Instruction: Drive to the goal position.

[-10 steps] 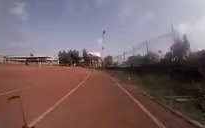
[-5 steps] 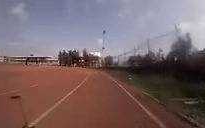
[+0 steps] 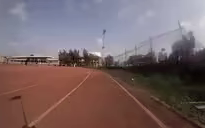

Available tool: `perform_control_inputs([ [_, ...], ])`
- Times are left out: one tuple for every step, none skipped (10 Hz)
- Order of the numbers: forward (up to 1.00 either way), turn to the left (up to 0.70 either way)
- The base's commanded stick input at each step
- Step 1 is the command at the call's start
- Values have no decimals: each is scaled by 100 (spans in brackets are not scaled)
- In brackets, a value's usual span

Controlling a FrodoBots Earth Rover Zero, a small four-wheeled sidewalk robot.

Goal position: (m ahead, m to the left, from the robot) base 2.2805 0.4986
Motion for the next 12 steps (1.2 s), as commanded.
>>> perform_control_inputs([
  [50,0],
  [50,0],
  [50,0],
  [50,0],
  [50,0],
  [50,0],
  [50,0],
  [50,0],
  [50,0],
  [50,0],
  [50,0],
  [50,0],
])
